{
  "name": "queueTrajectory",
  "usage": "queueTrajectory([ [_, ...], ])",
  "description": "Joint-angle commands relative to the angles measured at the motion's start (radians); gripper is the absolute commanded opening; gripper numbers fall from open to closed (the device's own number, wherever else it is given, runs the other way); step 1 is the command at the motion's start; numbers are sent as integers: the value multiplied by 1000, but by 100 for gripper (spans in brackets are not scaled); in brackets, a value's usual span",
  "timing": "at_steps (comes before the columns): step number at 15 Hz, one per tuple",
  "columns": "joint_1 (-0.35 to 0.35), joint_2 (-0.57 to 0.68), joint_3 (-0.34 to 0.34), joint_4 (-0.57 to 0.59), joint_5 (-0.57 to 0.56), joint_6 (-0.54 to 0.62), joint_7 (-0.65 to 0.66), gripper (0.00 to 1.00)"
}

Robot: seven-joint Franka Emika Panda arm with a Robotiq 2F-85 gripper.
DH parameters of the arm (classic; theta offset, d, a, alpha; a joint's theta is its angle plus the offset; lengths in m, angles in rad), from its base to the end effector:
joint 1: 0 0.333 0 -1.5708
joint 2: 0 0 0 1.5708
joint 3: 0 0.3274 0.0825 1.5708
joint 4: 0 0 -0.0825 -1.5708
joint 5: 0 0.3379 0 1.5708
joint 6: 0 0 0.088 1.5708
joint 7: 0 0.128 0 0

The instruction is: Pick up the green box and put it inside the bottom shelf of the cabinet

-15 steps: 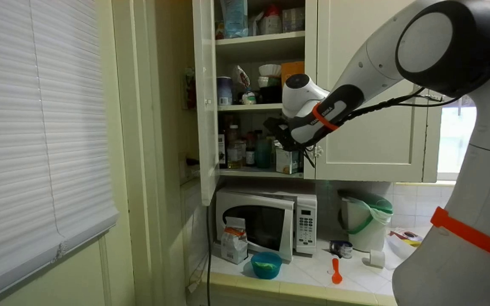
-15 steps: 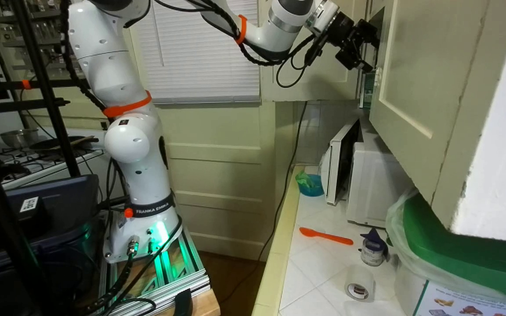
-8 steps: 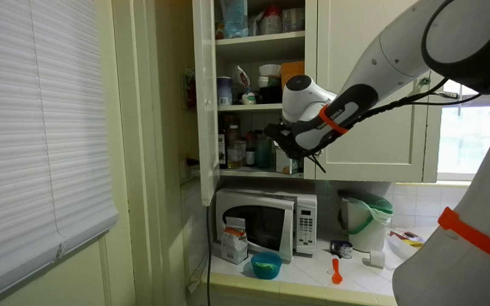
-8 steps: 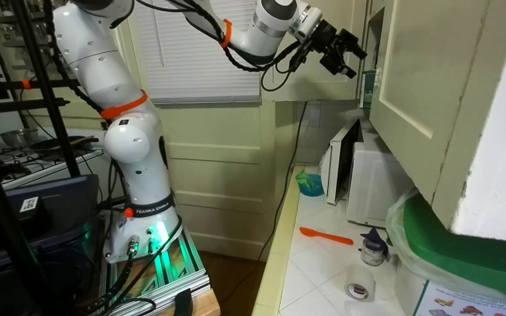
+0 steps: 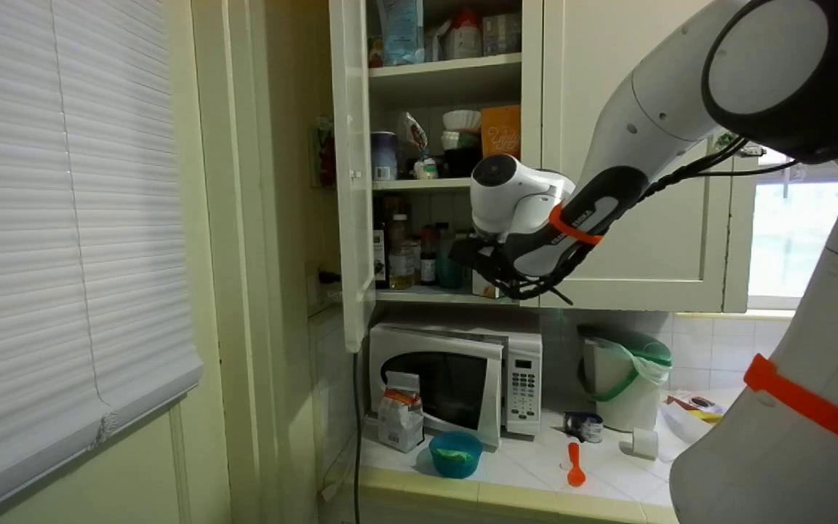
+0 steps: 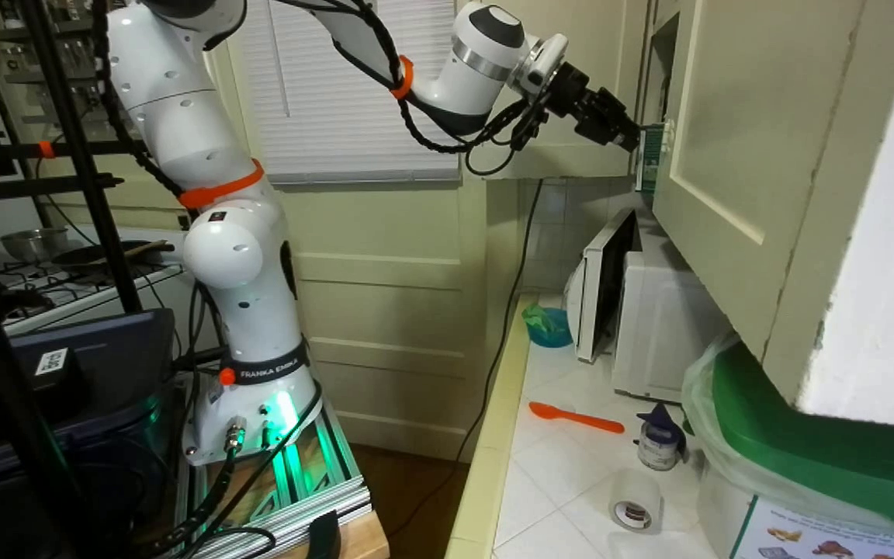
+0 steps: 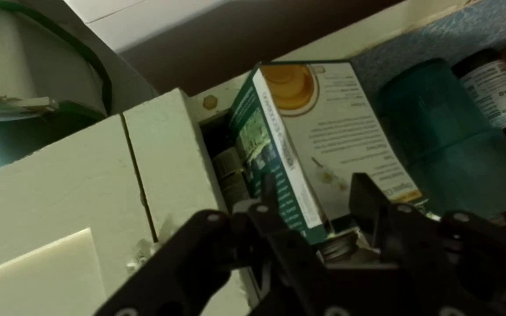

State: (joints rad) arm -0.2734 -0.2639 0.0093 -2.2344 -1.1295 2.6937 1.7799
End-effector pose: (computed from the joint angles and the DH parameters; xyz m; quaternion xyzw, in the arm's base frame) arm 0.4720 -0.1048 0.5647 0.7272 -0.4810 0.4837 0.0771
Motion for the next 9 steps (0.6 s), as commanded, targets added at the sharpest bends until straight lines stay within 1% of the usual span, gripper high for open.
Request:
queueTrajectory([
  [1, -13, 59, 9, 32, -87, 52, 47, 18],
  [3, -15, 86, 8, 53, -113, 50, 58, 2],
  [4, -16, 98, 7, 67, -125, 45, 66, 0],
  [9, -23, 147, 1, 127, -175, 30, 114, 0],
])
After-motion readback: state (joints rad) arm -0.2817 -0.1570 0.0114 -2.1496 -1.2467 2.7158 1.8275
